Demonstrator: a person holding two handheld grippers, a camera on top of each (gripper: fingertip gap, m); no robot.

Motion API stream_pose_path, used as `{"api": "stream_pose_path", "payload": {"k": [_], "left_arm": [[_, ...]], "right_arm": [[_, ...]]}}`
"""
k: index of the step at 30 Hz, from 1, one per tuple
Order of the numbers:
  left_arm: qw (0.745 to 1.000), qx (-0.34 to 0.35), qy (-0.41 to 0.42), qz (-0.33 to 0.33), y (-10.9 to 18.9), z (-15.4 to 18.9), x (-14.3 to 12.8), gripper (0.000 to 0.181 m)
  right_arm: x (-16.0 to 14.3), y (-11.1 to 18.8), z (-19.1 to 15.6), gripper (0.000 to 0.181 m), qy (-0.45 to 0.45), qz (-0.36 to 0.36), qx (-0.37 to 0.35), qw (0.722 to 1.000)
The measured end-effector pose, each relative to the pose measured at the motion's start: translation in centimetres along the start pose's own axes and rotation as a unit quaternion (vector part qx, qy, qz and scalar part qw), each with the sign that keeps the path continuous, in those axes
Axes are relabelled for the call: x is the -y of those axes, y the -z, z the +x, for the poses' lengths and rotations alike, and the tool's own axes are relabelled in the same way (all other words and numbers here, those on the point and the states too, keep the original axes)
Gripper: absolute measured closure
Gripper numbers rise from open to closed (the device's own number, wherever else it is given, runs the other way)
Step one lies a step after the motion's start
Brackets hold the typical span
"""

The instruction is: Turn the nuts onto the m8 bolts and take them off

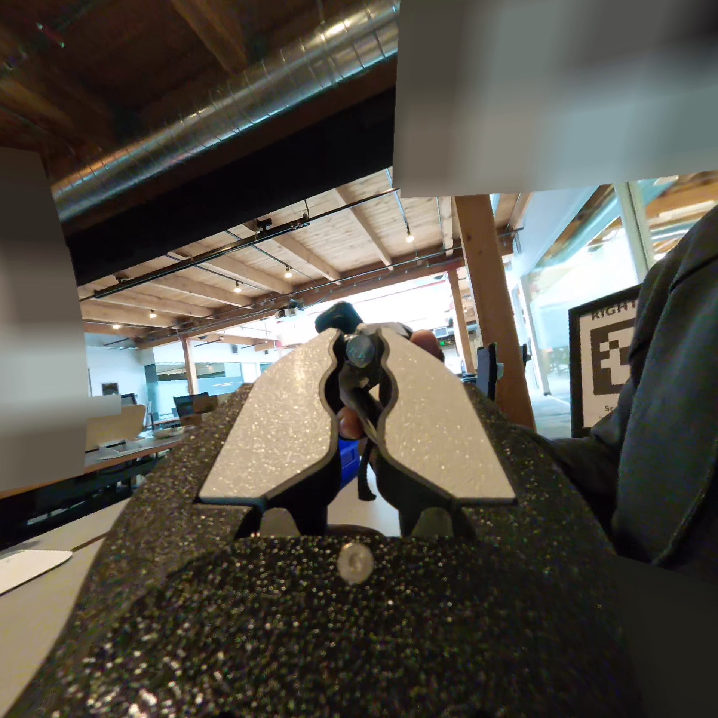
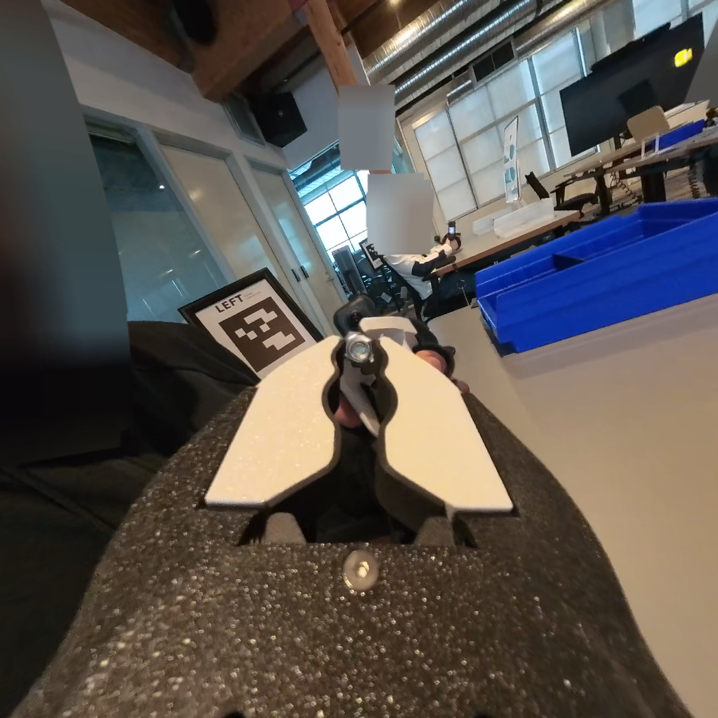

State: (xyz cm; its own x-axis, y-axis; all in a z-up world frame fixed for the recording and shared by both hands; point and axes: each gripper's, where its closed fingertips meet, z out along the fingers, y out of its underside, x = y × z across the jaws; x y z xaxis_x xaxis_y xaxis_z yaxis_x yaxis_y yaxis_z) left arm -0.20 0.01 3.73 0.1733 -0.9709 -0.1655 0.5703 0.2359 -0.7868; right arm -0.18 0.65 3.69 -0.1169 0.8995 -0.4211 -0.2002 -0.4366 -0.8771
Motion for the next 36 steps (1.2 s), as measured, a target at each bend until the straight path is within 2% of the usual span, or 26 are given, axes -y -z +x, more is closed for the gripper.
{"api": "stream_pose_path", "payload": {"k": [2,8,10,17,28,31,33,36], "left_arm": [[1.000,0.007,-0.022,-0.008,0.1,-0.1,-0.2,0.167],[0.974,0.020,-0.217,-0.069,0.3,0.3,-0.2,0.166],[0.972,0.023,-0.223,-0.066,0.2,0.4,0.0,0.166],[0.996,0.023,-0.085,-0.008,-0.2,0.4,0.6,0.166],[0.996,0.015,0.060,0.056,0.1,-0.3,1.1,0.167],[0.989,-0.005,0.125,0.077,0.2,-0.4,1.5,0.167],[0.981,-0.022,0.172,0.081,0.3,-0.7,1.5,0.167],[0.970,-0.039,0.229,0.074,0.4,-1.2,1.2,0.167]], "right_arm": [[-0.3,0.0,0.5,0.167,-0.021,-0.012,-0.015,1.000],[-0.3,-0.3,0.4,0.167,-0.074,-0.014,-0.022,0.997],[-0.2,-0.4,0.2,0.167,-0.073,-0.008,-0.016,0.997],[-0.2,-0.7,-0.5,0.164,-0.052,-0.006,0.000,0.999],[-0.3,-0.9,-0.6,0.150,-0.009,-0.009,-0.008,1.000],[-0.8,-0.4,0.8,0.144,0.087,-0.047,-0.072,0.993],[-0.6,0.5,1.7,0.143,0.211,-0.070,-0.131,0.966],[-0.4,1.2,0.9,0.147,0.358,-0.098,-0.158,0.915]]}}
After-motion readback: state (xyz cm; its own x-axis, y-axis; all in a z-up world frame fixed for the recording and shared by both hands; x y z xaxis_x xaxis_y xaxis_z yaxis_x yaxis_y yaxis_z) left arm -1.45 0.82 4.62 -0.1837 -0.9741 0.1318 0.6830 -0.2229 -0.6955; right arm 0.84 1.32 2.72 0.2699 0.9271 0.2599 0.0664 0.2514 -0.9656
